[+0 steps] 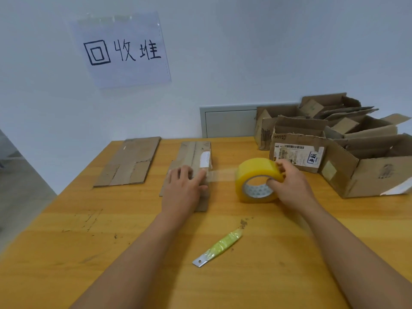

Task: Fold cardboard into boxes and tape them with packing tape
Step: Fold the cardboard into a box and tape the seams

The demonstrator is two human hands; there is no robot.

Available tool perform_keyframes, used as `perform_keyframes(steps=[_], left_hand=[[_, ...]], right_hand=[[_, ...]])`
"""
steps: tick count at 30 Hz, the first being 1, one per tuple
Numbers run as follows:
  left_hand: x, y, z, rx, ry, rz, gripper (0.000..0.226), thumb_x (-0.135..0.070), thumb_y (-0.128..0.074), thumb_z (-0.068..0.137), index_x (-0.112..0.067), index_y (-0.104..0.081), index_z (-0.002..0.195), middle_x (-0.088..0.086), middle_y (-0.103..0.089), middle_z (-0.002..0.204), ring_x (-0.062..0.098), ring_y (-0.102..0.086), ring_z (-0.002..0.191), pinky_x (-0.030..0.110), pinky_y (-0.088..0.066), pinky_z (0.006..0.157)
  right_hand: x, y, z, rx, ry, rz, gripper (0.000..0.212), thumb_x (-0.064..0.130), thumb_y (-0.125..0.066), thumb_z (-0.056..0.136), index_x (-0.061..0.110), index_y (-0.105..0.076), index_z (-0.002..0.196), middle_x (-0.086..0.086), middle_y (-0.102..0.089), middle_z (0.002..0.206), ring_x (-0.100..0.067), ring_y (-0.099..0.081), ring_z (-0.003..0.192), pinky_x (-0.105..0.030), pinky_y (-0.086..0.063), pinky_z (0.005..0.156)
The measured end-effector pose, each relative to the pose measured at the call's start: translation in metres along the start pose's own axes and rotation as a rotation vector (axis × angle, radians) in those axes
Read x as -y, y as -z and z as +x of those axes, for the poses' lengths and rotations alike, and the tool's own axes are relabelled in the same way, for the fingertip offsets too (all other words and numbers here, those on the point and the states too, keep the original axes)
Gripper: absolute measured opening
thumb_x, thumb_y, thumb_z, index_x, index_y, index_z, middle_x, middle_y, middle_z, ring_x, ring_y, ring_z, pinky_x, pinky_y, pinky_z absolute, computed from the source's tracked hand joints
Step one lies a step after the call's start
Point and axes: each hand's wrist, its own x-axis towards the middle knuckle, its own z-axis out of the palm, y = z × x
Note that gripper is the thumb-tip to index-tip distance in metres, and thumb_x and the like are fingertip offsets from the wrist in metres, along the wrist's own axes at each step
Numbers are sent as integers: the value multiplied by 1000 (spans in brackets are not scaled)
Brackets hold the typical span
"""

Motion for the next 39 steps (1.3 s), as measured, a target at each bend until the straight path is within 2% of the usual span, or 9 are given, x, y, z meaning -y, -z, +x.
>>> perform_keyframes(steps=[3, 6, 9, 14, 19, 25, 30, 35, 39], left_hand=[[-1, 2, 4, 0, 25, -59, 35, -40, -74, 82, -25, -63, 111, 10, -58, 105, 35, -54, 95, 45, -49, 84], [-6, 7, 6, 12, 71, -61, 41, -56, -69, 80, -26, -64, 109, 7, -57, 103, 32, -53, 95, 44, -49, 85], [-10, 5, 6, 5, 93, -54, 36, -50, -71, 82, -24, -65, 105, 9, -57, 100, 33, -53, 93, 43, -47, 83], [1, 2, 5, 10, 101, -41, 34, -47, -70, 85, -26, -61, 110, 11, -57, 102, 33, -52, 94, 45, -48, 86], [-1, -3, 2, 33, 80, -21, 30, -44, -61, 93, -31, -57, 119, 15, -55, 107, 37, -50, 101, 55, -43, 96], [0, -5, 3, 11, 87, -40, 29, -38, -69, 89, -30, -60, 115, 18, -57, 106, 37, -52, 99, 53, -42, 93], [1, -5, 4, 19, 103, -33, 30, -37, -67, 90, -30, -60, 119, 18, -56, 106, 37, -52, 98, 54, -41, 96], [5, -2, 1, -6, 127, -60, 28, -37, -66, 91, -28, -63, 117, 18, -57, 103, 37, -52, 96, 51, -42, 91], [9, 1, -1, 0, 107, -93, 29, -33, -66, 93, -30, -60, 121, 19, -57, 108, 36, -49, 100, 49, -41, 91]], right_hand=[[-4, -4, -2, -143, 43, -9, 48, 16, -71, 84, 23, -51, 126, 6, -50, 111, -20, -50, 107, -41, -48, 86], [-8, -18, -8, -85, -119, 224, 47, 12, -71, 85, 23, -49, 126, 1, -59, 108, -23, -57, 100, -34, -48, 72], [-17, -14, -10, -20, -154, 208, 37, 16, -70, 87, 21, -56, 122, 0, -64, 102, -23, -61, 96, -32, -46, 69], [-30, 9, -8, -339, -112, 47, 45, 16, -73, 85, 19, -54, 126, -5, -56, 121, -26, -54, 107, -38, -46, 82], [-43, -1, -21, -121, -251, 192, 53, 30, -74, 87, 18, -50, 132, -7, -62, 121, -29, -58, 108, -38, -46, 79], [-51, 19, -24, -382, -212, 83, 44, 25, -66, 92, 16, -51, 132, -12, -59, 126, -33, -56, 112, -40, -47, 85], [-58, 13, -28, -286, -242, 94, 46, 29, -67, 92, 15, -49, 133, -13, -62, 124, -36, -57, 111, -40, -47, 81], [-64, 26, -24, -426, -256, 18, 54, 21, -58, 97, 14, -37, 146, -22, -48, 134, -42, -53, 113, -37, -39, 79], [-51, 24, -34, -524, -223, 44, 76, 24, -71, 90, 11, -25, 149, -25, -34, 140, -43, -51, 112, -39, -46, 77]])
